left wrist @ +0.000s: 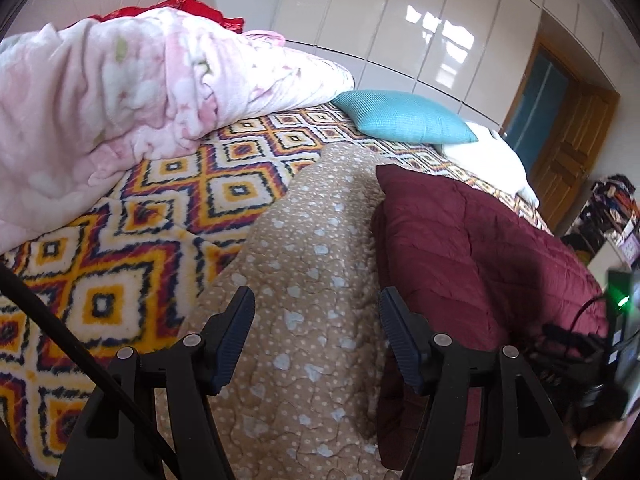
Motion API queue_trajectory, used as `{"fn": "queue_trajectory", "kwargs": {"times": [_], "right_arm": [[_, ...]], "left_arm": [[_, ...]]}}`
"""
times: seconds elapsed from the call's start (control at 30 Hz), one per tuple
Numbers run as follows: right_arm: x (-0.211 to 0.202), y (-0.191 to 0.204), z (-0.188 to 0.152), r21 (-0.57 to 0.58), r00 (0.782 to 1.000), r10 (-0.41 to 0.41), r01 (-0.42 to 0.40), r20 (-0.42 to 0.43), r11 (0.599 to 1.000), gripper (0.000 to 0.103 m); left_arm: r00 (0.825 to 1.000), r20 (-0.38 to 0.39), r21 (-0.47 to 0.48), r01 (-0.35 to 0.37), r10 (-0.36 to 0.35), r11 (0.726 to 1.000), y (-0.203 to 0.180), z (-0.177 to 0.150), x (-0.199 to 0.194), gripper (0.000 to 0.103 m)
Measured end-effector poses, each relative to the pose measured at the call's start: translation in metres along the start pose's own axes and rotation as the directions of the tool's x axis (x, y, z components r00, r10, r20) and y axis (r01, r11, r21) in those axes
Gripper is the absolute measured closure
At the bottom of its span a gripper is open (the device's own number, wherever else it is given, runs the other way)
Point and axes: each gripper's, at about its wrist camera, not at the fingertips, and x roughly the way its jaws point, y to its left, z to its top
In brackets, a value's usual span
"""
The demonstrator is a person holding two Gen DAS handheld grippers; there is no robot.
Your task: Fold large clothes
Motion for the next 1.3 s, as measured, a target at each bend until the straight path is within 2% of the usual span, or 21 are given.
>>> {"fn": "queue_trajectory", "kwargs": {"times": [0.07, 0.17, 0.2, 0.33, 0.47, 0.6, 0.7, 0.73, 0.8, 0.87, 0.93, 1.0, 1.13, 1.3], "right_arm": [[-0.017, -0.002, 0.001, 0.039, 0.998, 0.054, -0.055, 0.04, 0.998, 0.032], [-0.038, -0.003, -0.001, 0.047, 0.992, 0.052, -0.058, 0.116, 0.997, 0.032], [-0.037, -0.003, -0.003, 0.039, 0.992, 0.05, -0.055, 0.114, 0.998, 0.031], [0.003, 0.001, -0.011, -0.005, 0.999, 0.036, -0.036, -0.028, 0.999, 0.029], [-0.021, -0.01, -0.012, 0.062, 0.996, 0.079, -0.081, 0.031, 0.995, 0.029], [-0.055, -0.025, -0.038, 0.001, 0.996, 0.028, -0.028, 0.088, 1.0, 0.029], [-0.061, -0.058, -0.062, 0.02, 0.997, -0.039, 0.038, 0.065, 0.999, 0.028], [-0.062, -0.076, -0.068, 0.059, 0.998, -0.043, 0.04, 0.055, 0.997, 0.024], [-0.066, -0.113, -0.08, 0.162, 0.997, -0.066, 0.06, 0.032, 0.985, 0.024], [-0.072, -0.148, -0.093, 0.24, 0.992, -0.123, 0.115, 0.019, 0.964, 0.024], [-0.08, -0.174, -0.107, 0.278, 0.986, -0.167, 0.159, 0.004, 0.947, 0.024], [-0.095, -0.197, -0.125, 0.31, 0.982, -0.19, 0.182, -0.002, 0.933, 0.024], [-0.13, -0.217, -0.162, 0.35, 0.979, -0.204, 0.184, 0.021, 0.918, 0.023], [-0.154, -0.215, -0.208, 0.348, 0.986, -0.16, 0.131, 0.056, 0.928, 0.023]], "left_arm": [[1.0, -0.008, 0.017, -0.002, 0.002, 1.0, -0.005, -0.002, 0.003, 0.039], [1.0, -0.01, 0.028, -0.003, 0.003, 1.0, -0.01, -0.004, 0.005, 0.039], [1.0, -0.008, 0.033, -0.001, 0.001, 0.999, -0.012, -0.004, 0.005, 0.039], [1.0, -0.003, 0.057, 0.002, -0.002, 0.998, -0.019, -0.007, 0.003, 0.039], [1.0, 0.003, 0.091, 0.003, -0.003, 0.996, -0.031, -0.012, -0.002, 0.038], [1.0, -0.002, 0.14, 0.015, -0.015, 0.99, -0.051, -0.021, -0.006, 0.038], [0.999, -0.018, 0.191, 0.03, -0.027, 0.981, -0.071, -0.033, -0.007, 0.038], [0.999, -0.03, 0.217, 0.04, -0.034, 0.975, -0.08, -0.039, -0.007, 0.038], [0.998, -0.041, 0.257, 0.049, -0.039, 0.965, -0.094, -0.049, -0.007, 0.038], [1.0, -0.007, 0.305, 0.004, -0.002, 0.952, -0.108, -0.059, -0.013, 0.034], [1.0, 0.015, 0.321, -0.008, 0.004, 0.947, -0.114, -0.066, -0.021, 0.033], [0.999, 0.003, 0.307, 0.041, -0.044, 0.951, -0.118, -0.07, -0.033, 0.032], [0.993, -0.046, 0.269, 0.117, -0.109, 0.956, -0.127, -0.089, -0.058, 0.032], [0.99, -0.098, 0.324, 0.13, -0.103, 0.937, -0.148, -0.138, -0.083, 0.031]]}}
